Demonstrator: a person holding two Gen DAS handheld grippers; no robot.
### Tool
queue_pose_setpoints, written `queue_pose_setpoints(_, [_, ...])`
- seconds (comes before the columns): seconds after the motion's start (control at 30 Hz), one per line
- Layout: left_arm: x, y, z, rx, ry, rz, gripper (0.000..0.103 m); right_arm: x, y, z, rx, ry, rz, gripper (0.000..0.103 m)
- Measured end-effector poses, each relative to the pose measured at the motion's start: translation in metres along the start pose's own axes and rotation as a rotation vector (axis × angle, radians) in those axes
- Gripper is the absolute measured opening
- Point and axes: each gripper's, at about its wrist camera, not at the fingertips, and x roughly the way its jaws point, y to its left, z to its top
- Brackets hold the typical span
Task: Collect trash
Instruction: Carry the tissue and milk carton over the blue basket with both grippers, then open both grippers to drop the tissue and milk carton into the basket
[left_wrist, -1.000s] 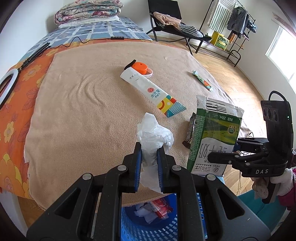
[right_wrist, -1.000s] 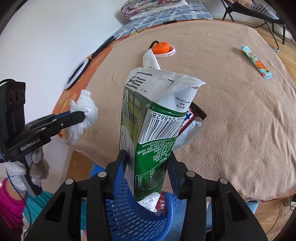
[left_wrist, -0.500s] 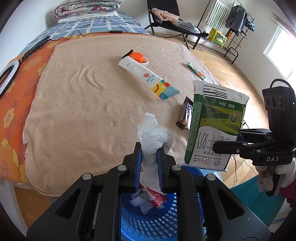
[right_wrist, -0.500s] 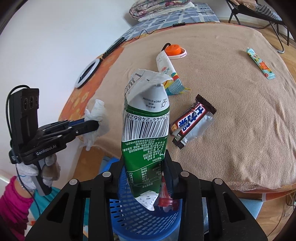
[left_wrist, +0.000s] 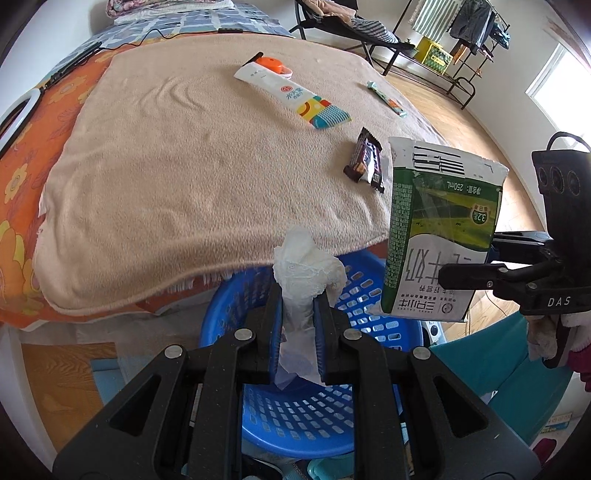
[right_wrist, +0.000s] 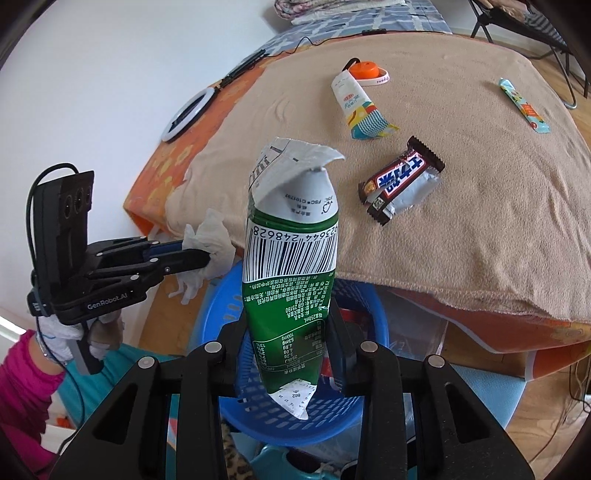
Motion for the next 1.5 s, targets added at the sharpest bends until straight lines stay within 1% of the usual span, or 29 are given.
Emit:
queue_pose_setpoints(0.27, [0.009,0.001,-0.02,-0.007,0.039,0.006,0.014,0.018,0.005,-0.021,-0.024,0.044,-0.035,0.033])
queue_pose_setpoints(0.43, [0.013,0.003,-0.029,-0.011,0.053,0.016,0.014,0.031,0.008,-0.024,-0.049,0.069,-0.075,0.033])
queue_pose_setpoints(0.57, [0.013,0.004,-0.033,-0.015,0.057,0.017,0.015,0.038,0.009,-0.026,-0.045,0.081,-0.081,0.035])
queue_pose_setpoints(0.6, [0.014,0.004,-0.033,-0.015,0.059,0.016,0.019,0.039,0.011,-0.025,-0.045,0.085,-0.085,0.035])
queue_pose_setpoints(0.63, [0.015,0.003,-0.033,-0.014,0.06,0.018,0.021,0.04,0.012,-0.026,-0.047,0.085,-0.085,0.035])
queue_pose_setpoints(0.7, [0.016,0.003,-0.032,-0.014,0.064,0.024,0.031,0.042,0.014,-0.027,-0.05,0.088,-0.086,0.035])
queue_pose_setpoints(0.77, [0.017,0.003,-0.031,-0.016,0.063,0.024,0.037,0.044,0.016,-0.027,-0.054,0.089,-0.095,0.035])
queue_pose_setpoints(0.9, [0.019,0.002,-0.031,-0.012,0.068,0.023,0.038,0.046,0.018,-0.026,-0.052,0.089,-0.105,0.036])
queue_pose_setpoints(1.03, [0.02,0.002,-0.029,-0.013,0.071,0.025,0.038,0.045,0.016,-0.026,-0.052,0.085,-0.128,0.048])
queue_pose_setpoints(1.2, [0.019,0.003,-0.025,-0.023,0.06,0.026,0.038,0.044,0.017,-0.024,-0.065,0.075,-0.165,0.051])
queue_pose_setpoints(1.33, [0.017,0.003,-0.021,-0.025,0.051,0.027,0.038,0.039,0.016,-0.025,-0.08,0.058,-0.2,0.06])
queue_pose_setpoints(1.5, [0.016,0.002,-0.016,-0.027,0.044,0.028,0.038,0.033,0.014,-0.023,-0.089,0.043,-0.235,0.061])
